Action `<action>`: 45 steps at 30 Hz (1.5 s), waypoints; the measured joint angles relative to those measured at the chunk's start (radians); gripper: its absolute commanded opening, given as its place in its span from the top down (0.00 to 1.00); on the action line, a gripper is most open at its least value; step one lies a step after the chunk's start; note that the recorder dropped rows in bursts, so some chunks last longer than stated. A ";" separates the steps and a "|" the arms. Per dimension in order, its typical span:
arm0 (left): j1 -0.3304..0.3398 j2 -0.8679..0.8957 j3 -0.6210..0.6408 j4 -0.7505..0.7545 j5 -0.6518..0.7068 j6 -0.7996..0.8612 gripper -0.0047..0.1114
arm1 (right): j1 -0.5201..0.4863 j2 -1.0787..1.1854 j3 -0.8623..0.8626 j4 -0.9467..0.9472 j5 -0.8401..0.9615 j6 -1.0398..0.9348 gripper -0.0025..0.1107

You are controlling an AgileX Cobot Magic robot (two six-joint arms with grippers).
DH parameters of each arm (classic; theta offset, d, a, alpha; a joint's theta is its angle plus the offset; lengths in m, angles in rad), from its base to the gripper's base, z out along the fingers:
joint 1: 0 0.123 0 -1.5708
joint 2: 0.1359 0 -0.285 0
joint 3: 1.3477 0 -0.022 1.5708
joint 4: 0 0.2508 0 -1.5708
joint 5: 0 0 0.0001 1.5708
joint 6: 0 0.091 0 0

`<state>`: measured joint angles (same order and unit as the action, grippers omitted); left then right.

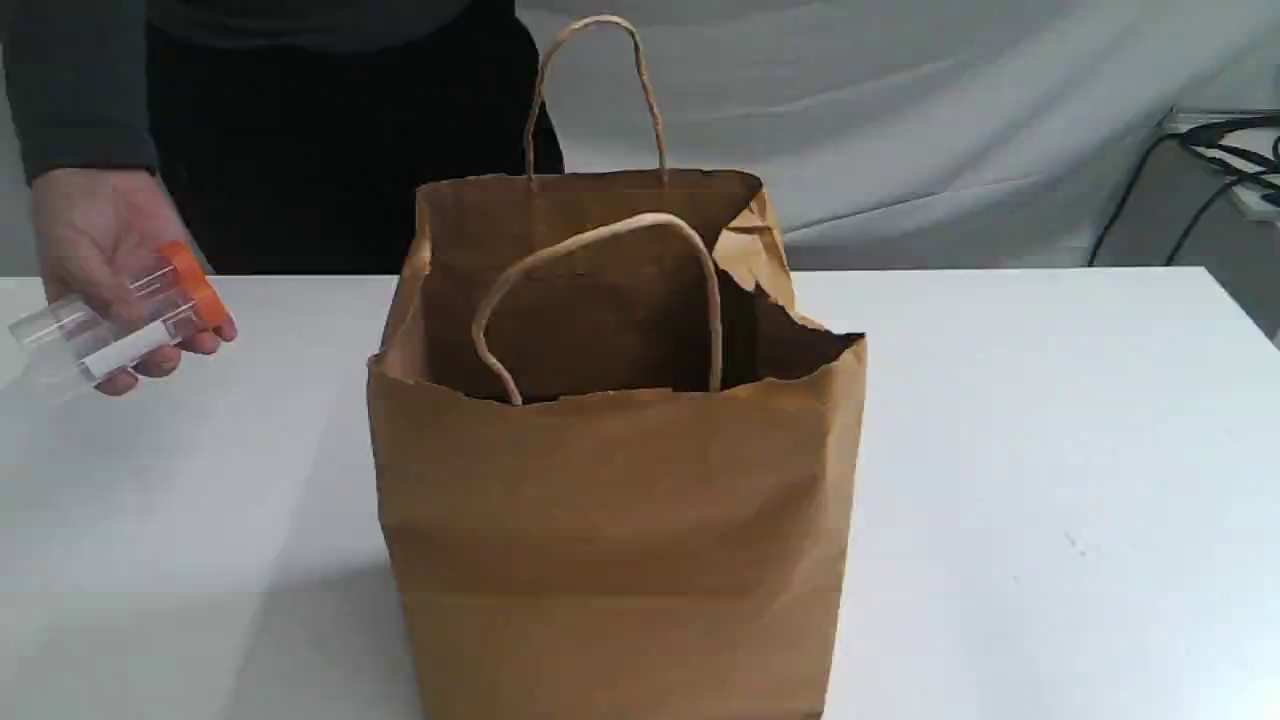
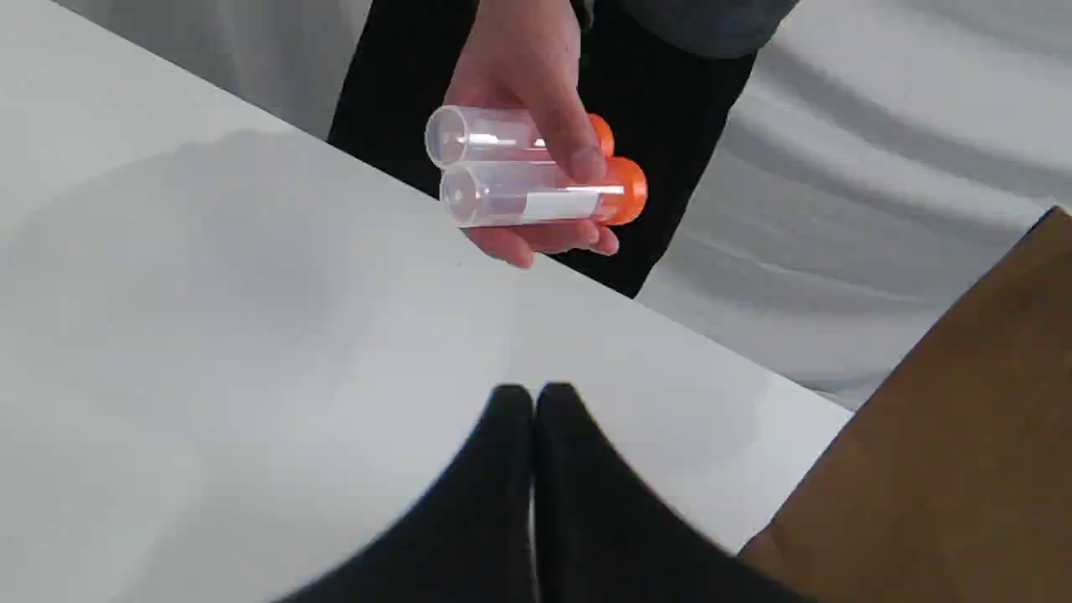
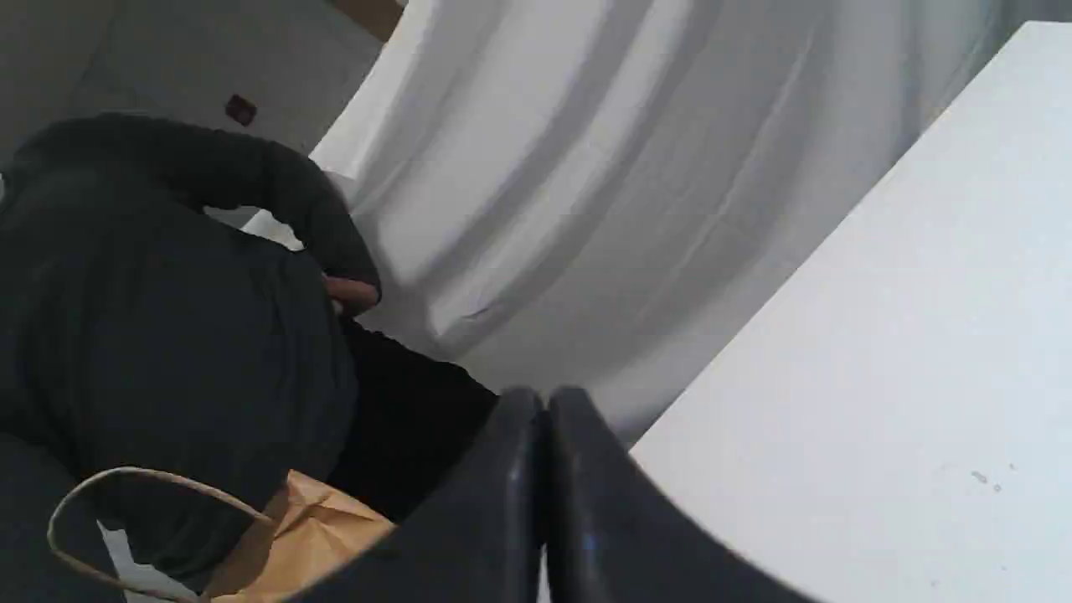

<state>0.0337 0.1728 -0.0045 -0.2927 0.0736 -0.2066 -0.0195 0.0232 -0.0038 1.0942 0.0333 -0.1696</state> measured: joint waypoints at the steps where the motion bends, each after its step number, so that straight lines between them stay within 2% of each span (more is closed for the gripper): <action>1: 0.000 0.000 0.000 0.000 0.000 0.000 0.96 | 0.000 0.000 0.000 0.000 0.000 0.000 0.98; 19: 0.000 0.000 0.000 0.037 0.004 0.000 0.96 | 0.000 0.000 0.000 -0.004 -0.016 -0.009 0.98; 26: 0.000 0.000 0.000 0.037 0.008 0.000 0.96 | 0.000 0.000 -0.014 -0.139 -0.001 -0.053 0.98; 36: 0.000 0.000 0.000 0.037 0.008 0.000 0.96 | 0.000 0.072 -0.302 -0.391 0.138 -0.236 0.98; 41: 0.000 0.000 0.000 0.037 0.008 0.000 0.96 | 0.000 0.262 -0.469 -0.484 0.281 -0.287 0.98; 45: 0.000 0.000 0.000 0.037 0.008 0.000 0.96 | 0.000 0.464 -0.646 -0.497 0.445 -0.406 0.98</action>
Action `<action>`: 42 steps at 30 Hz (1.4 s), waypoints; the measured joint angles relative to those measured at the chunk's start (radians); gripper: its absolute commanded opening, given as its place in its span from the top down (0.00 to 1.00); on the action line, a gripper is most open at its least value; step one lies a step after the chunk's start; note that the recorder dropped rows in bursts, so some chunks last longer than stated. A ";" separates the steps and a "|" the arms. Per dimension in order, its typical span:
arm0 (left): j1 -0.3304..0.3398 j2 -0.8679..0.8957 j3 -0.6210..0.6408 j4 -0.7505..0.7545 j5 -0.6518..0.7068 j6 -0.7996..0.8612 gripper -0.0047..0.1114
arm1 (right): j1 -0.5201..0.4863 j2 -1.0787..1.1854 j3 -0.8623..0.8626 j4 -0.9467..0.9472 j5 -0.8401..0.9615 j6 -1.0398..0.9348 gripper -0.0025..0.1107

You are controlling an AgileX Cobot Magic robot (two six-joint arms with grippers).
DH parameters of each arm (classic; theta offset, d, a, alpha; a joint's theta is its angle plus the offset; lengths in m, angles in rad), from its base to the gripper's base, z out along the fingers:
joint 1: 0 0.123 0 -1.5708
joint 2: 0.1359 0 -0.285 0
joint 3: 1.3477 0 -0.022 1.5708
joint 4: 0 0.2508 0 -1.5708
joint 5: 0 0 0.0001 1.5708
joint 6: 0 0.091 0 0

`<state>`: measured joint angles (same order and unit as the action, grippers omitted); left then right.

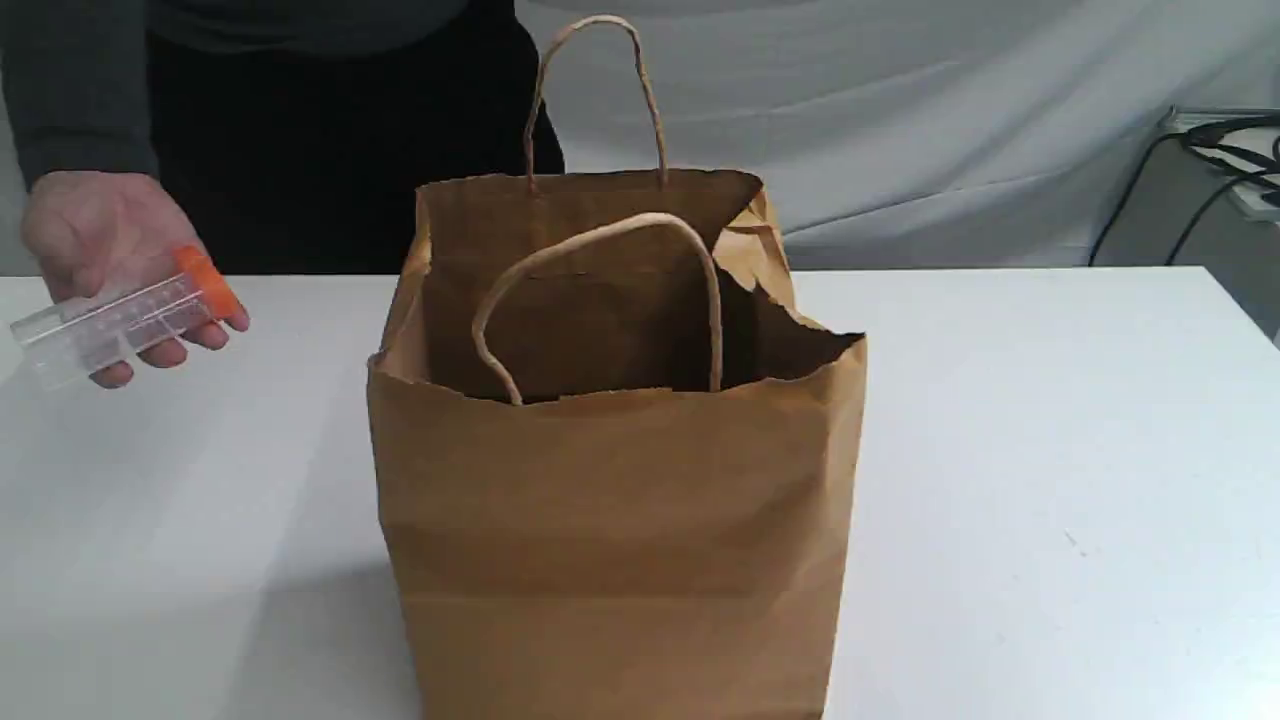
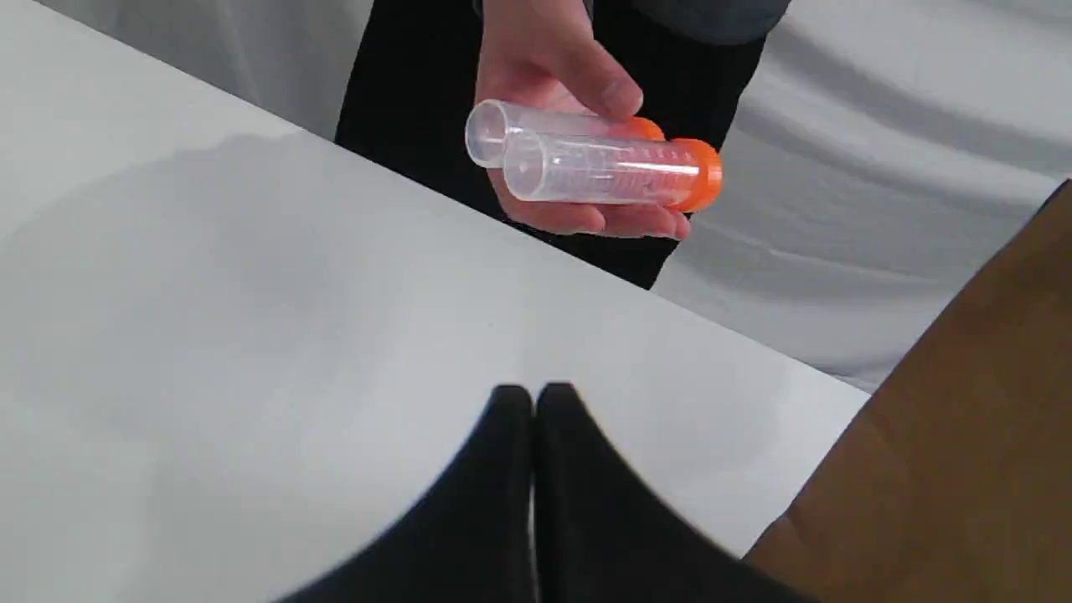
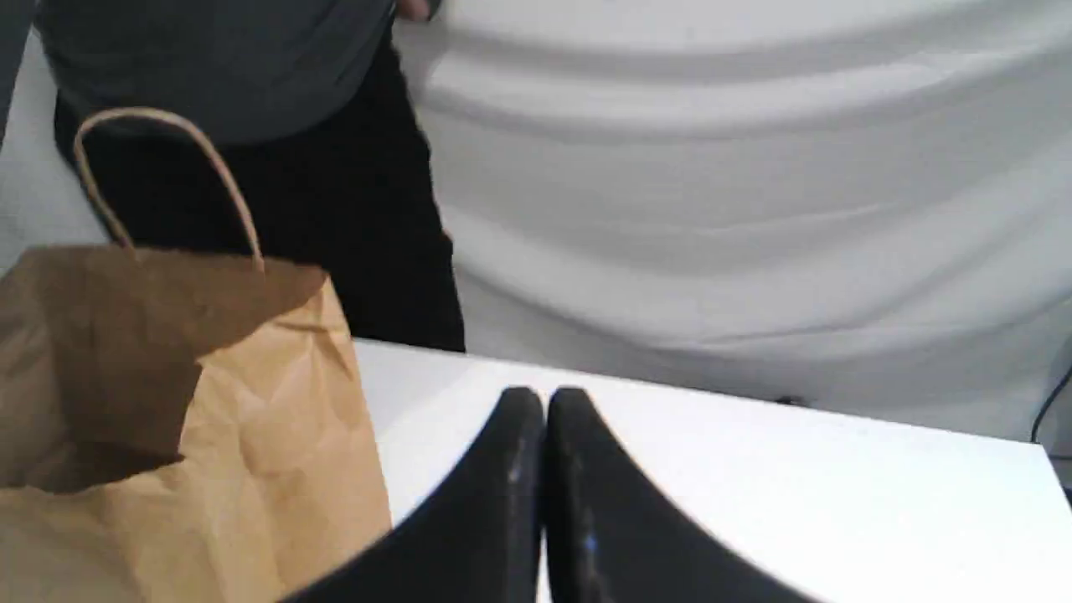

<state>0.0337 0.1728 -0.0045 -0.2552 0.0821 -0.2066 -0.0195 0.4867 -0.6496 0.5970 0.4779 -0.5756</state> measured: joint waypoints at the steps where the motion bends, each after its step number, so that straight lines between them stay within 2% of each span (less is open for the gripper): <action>1: 0.000 0.000 0.000 0.000 0.000 0.000 0.96 | 0.000 0.052 -0.035 0.004 0.024 -0.023 0.98; 13: 0.000 0.000 0.000 0.000 0.000 0.000 0.96 | 0.000 0.586 -0.505 0.302 0.581 -0.370 0.96; 16: 0.000 0.000 0.000 0.000 0.000 0.000 0.96 | 0.000 0.675 -0.568 0.352 0.669 -0.383 0.84; 18: 0.000 0.000 0.000 0.000 0.000 0.000 0.96 | 0.004 0.729 -0.597 0.385 0.711 -0.387 0.72; 21: 0.000 0.000 0.000 0.000 0.000 0.000 0.96 | 0.040 0.766 -0.604 0.400 0.718 -0.421 0.56; 23: 0.000 0.000 0.000 0.000 0.000 0.000 0.96 | 0.084 0.779 -0.604 0.400 0.720 -0.485 0.52; 27: 0.000 0.000 0.000 0.000 0.000 0.000 0.96 | 0.209 0.780 -0.606 0.386 0.711 -0.574 0.52; 33: 0.000 0.000 0.000 0.000 0.000 0.000 0.96 | 0.371 0.780 -0.609 0.300 0.588 -0.603 0.52; 37: 0.000 0.000 0.000 0.000 0.000 0.000 0.96 | 0.428 0.780 -0.609 0.277 0.545 -0.604 0.52; 42: 0.000 0.000 0.000 0.000 0.000 0.000 0.96 | 0.447 0.787 -0.609 0.260 0.479 -0.604 0.52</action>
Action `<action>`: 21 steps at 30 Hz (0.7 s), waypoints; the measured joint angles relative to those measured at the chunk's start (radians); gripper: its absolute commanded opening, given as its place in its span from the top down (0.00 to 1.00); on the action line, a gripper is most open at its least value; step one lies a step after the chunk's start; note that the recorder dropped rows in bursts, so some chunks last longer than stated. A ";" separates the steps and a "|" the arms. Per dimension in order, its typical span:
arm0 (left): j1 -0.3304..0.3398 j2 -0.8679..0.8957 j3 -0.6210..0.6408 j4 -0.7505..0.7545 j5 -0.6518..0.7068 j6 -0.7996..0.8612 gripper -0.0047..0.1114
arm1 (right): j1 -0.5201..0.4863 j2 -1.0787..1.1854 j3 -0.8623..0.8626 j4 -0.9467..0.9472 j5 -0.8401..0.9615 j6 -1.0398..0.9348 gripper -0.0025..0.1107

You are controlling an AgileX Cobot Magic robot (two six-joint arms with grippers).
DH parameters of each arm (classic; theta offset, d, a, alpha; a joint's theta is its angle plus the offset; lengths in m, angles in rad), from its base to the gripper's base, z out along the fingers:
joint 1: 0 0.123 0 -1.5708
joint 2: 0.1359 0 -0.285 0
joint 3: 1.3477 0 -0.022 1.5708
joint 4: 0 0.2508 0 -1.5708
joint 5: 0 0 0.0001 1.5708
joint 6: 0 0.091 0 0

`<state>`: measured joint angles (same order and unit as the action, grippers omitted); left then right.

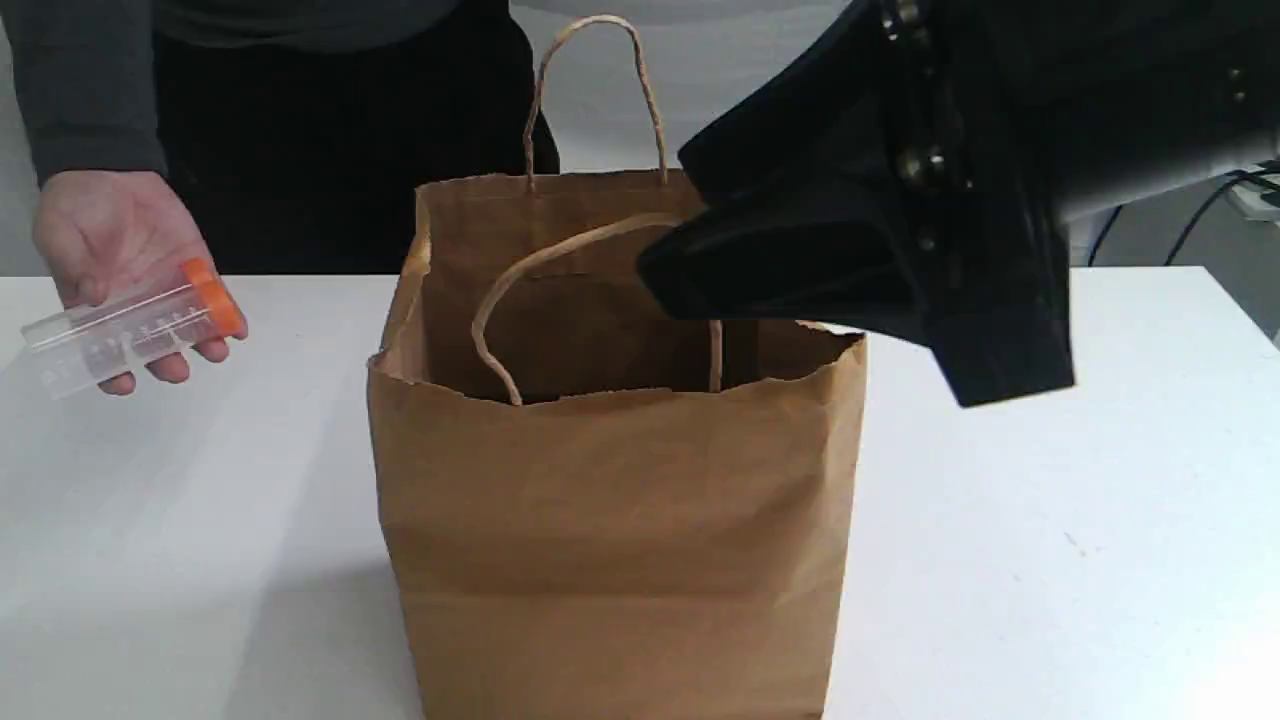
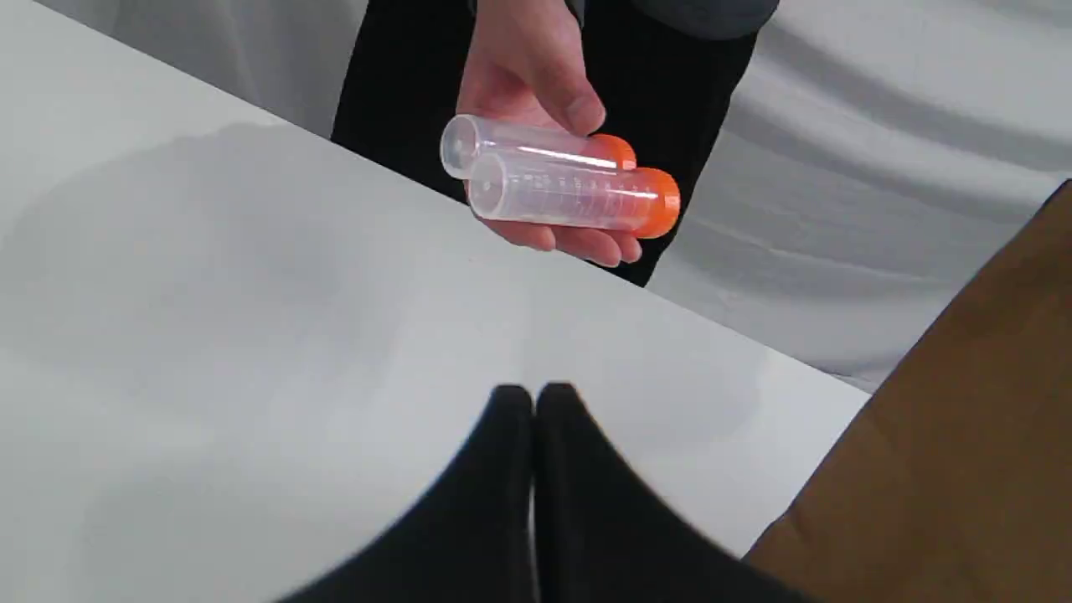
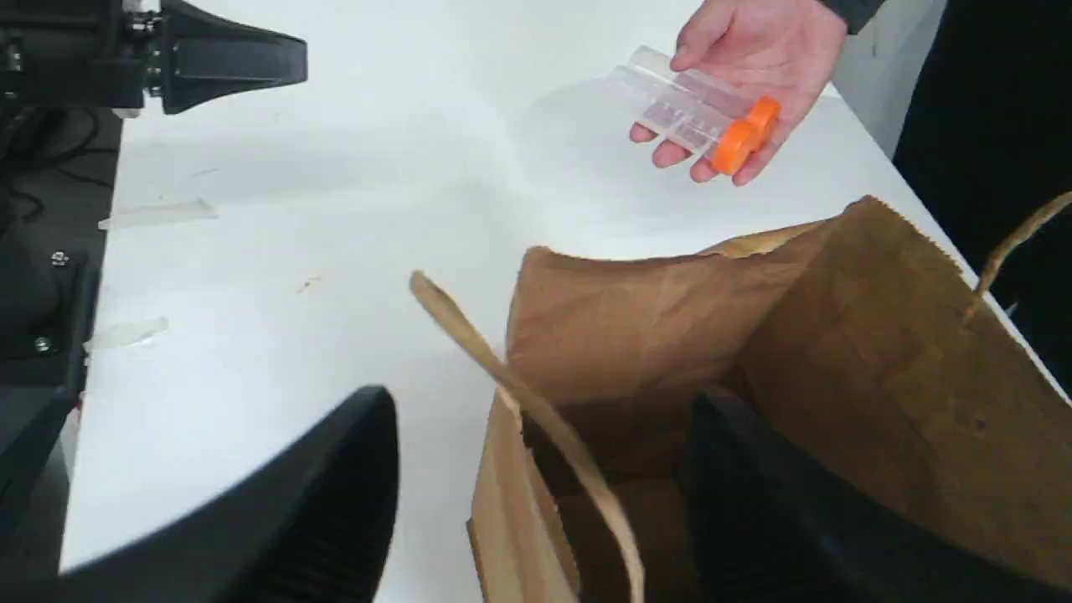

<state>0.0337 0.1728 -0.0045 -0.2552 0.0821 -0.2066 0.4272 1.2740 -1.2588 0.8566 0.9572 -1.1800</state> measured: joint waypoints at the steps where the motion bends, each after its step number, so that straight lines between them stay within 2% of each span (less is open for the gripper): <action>1: 0.000 0.000 0.000 0.000 0.000 0.000 0.96 | 0.000 0.005 -0.002 0.000 -0.005 0.000 0.52; 10: 0.000 0.000 0.000 0.000 0.000 0.000 0.96 | 0.002 0.109 -0.002 0.000 -0.014 0.000 0.54; 12: 0.000 0.000 0.000 0.000 0.000 0.000 0.96 | 0.002 0.115 -0.002 0.000 -0.014 0.000 0.62; 14: 0.000 0.000 0.000 0.000 0.000 0.000 0.96 | 0.002 0.117 -0.002 0.000 -0.014 0.000 0.77; 16: 0.000 0.000 0.000 0.000 0.000 0.000 0.96 | 0.002 0.117 -0.002 0.000 -0.014 0.000 0.98; 21: 0.000 0.000 0.000 -0.004 0.000 0.000 0.96 | 0.002 0.117 -0.002 -0.001 -0.014 0.000 0.98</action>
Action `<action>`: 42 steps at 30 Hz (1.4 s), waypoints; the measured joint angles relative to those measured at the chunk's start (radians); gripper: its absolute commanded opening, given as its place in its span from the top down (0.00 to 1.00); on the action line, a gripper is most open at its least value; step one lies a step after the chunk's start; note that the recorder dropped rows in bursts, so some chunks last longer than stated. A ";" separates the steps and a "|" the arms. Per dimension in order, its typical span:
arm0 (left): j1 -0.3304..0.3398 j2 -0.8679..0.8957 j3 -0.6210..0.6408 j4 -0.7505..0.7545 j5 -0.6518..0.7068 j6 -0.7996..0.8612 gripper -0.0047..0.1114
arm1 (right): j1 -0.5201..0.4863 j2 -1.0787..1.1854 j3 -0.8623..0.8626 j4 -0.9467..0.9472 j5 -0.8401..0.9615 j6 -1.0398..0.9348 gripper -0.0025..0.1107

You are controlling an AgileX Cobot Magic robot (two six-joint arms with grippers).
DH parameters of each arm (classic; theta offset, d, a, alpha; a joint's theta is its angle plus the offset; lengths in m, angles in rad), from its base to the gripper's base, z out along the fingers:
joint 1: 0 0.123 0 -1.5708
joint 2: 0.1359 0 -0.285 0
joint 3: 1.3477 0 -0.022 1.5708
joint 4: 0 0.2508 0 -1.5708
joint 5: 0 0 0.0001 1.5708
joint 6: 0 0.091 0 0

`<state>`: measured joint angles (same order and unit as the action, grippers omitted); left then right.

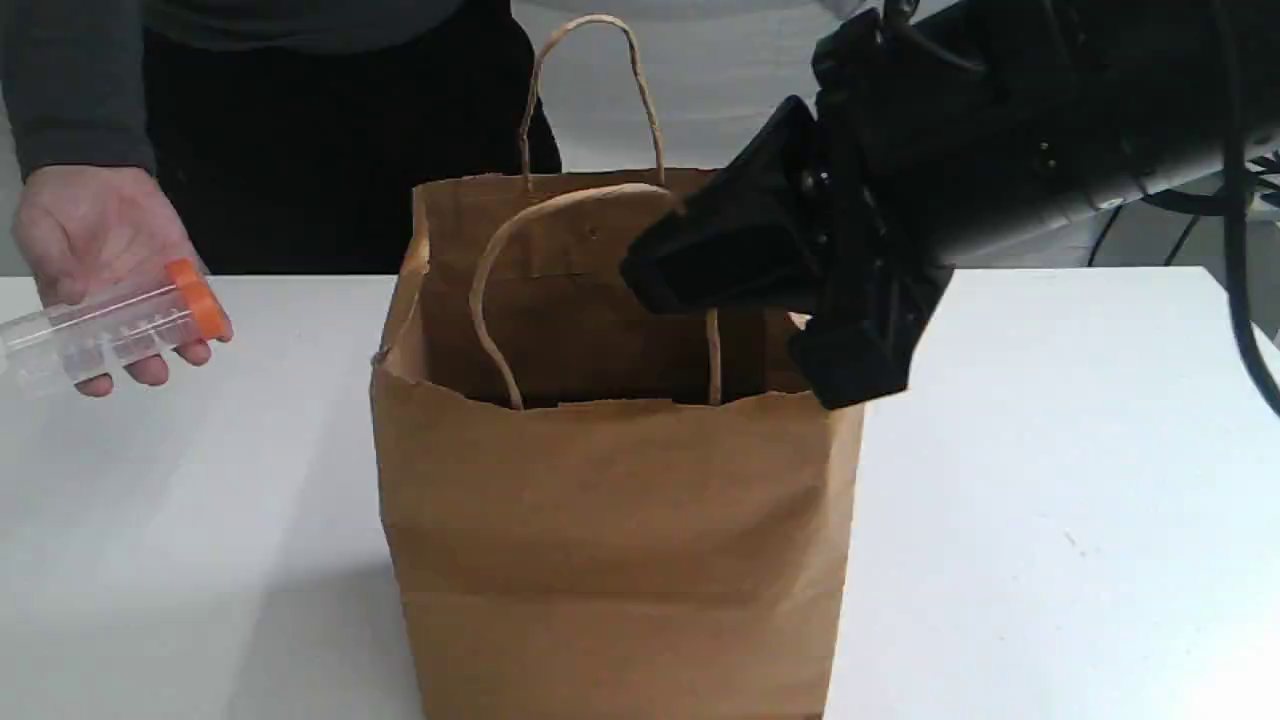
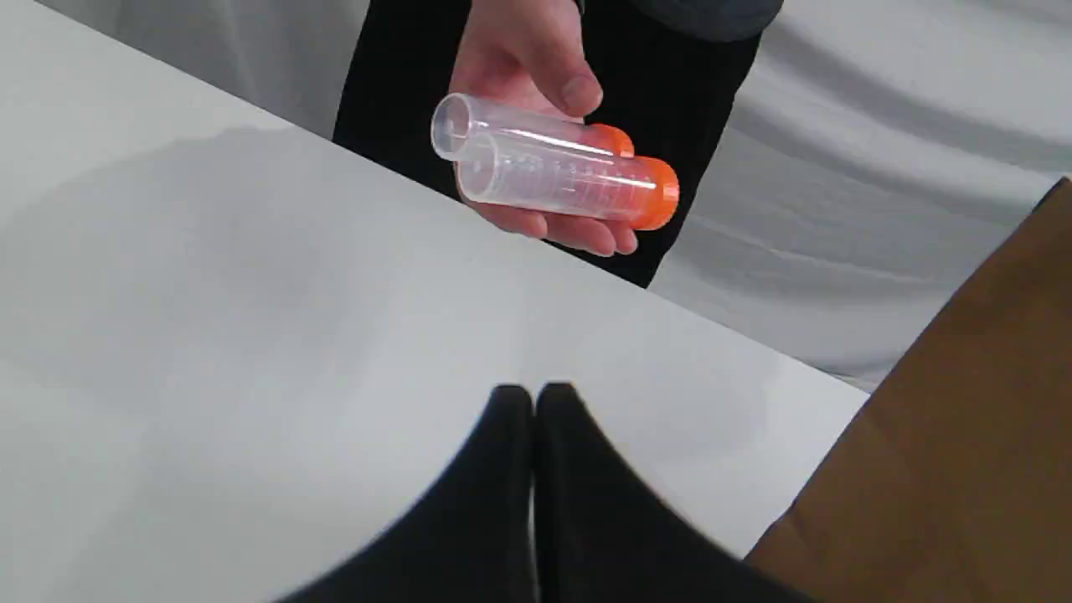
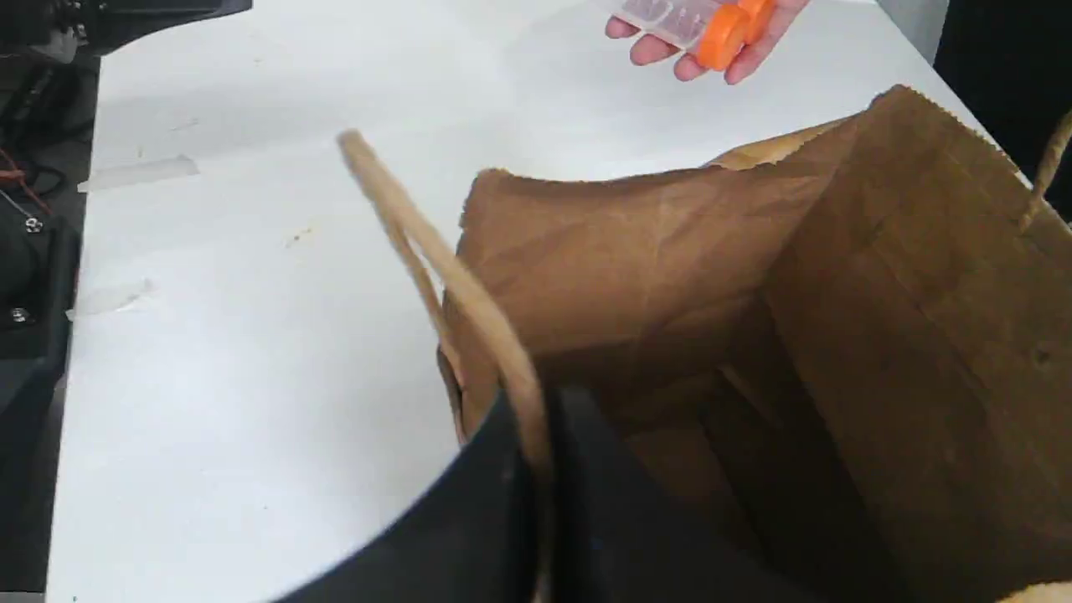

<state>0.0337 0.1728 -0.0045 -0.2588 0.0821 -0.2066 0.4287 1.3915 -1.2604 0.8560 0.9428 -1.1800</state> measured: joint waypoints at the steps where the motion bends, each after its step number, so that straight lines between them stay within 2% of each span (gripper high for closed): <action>1: 0.000 0.000 0.000 -0.010 0.000 0.000 0.96 | 0.000 0.000 0.000 0.000 0.000 0.000 0.98; 5: 0.000 0.000 -0.018 -0.050 0.046 0.000 0.96 | 0.000 0.000 0.000 0.000 0.000 0.004 0.98; 7: 0.000 0.000 -0.081 -0.054 0.096 0.003 0.96 | 0.000 0.000 0.000 0.000 0.000 0.023 0.98; 11: 0.000 0.007 -0.260 -0.057 0.140 0.015 0.96 | 0.000 0.000 0.000 -0.002 0.000 0.031 0.98; 15: 0.000 0.095 -0.468 -0.057 0.213 0.058 0.96 | 0.000 0.000 0.000 -0.012 -0.002 0.031 0.98; 20: 0.000 0.327 -0.737 -0.116 0.392 0.250 0.96 | 0.000 0.000 0.000 -0.047 -0.007 0.031 0.98; 24: 0.000 0.562 -0.952 -0.270 0.571 0.500 0.96 | 0.000 0.000 0.000 -0.058 -0.007 0.036 0.98; 29: 0.000 0.891 -1.247 -0.445 0.866 0.731 0.96 | 0.000 0.000 0.000 -0.060 -0.007 0.039 0.98; 33: 0.000 1.113 -1.438 -0.521 1.067 0.826 0.96 | 0.000 0.000 0.000 -0.060 0.000 0.039 0.98; 37: 0.000 1.311 -1.607 -0.548 1.125 0.848 0.95 | 0.000 0.000 0.000 -0.061 0.002 0.055 0.98; 42: 0.000 1.480 -1.713 -0.561 1.129 0.855 0.88 | 0.000 0.000 0.000 -0.061 0.010 0.085 0.98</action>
<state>0.0337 1.6526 -1.7176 -0.8198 1.2109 0.6481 0.4287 1.3915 -1.2604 0.7954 0.9528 -1.0951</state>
